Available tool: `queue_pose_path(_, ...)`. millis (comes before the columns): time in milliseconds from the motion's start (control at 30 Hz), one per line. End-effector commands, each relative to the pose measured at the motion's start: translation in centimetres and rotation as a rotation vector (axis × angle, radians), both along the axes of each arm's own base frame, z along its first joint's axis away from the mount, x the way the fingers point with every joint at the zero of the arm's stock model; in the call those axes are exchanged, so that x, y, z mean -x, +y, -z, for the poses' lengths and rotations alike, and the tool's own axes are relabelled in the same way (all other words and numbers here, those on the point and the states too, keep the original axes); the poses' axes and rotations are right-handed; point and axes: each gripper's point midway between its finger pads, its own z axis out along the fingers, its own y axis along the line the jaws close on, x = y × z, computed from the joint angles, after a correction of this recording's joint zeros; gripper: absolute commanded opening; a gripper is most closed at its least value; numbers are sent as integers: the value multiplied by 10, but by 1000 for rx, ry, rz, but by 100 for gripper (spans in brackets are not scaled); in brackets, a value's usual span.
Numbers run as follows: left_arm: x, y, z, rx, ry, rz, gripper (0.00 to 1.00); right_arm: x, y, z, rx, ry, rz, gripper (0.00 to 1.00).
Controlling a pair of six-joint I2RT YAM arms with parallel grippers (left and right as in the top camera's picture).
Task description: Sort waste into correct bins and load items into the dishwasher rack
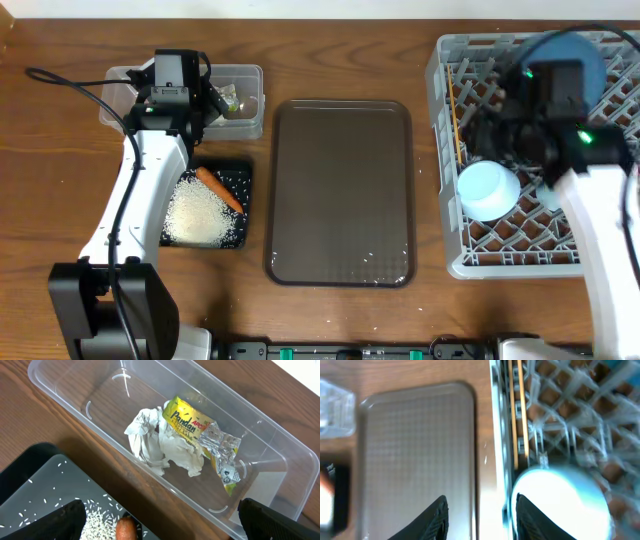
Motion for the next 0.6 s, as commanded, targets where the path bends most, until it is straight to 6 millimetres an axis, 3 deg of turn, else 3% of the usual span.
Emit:
queue_pose_path(0, 0, 1, 4, -7, 11, 1, 99, 34, 1, -13, -16, -1, 33, 42)
queue_pose_path(167, 0, 1, 4, -7, 11, 1, 99, 91, 7, -3, -31, 15, 21, 41)
queue_pose_path(300, 0, 1, 4, -7, 11, 1, 99, 121, 0, 15, -36, -53, 79, 42)
queue_pose_path(333, 0, 1, 4, -7, 11, 1, 99, 126, -2, 19, -46, -81, 105, 47)
queue_pose_path(367, 0, 1, 4, -7, 11, 2, 99, 130, -3, 22, -61, -108, 121, 99)
queue_pose_path(567, 0, 1, 4, -7, 11, 2, 99, 139, -5, 36, -114, -224, 154, 99)
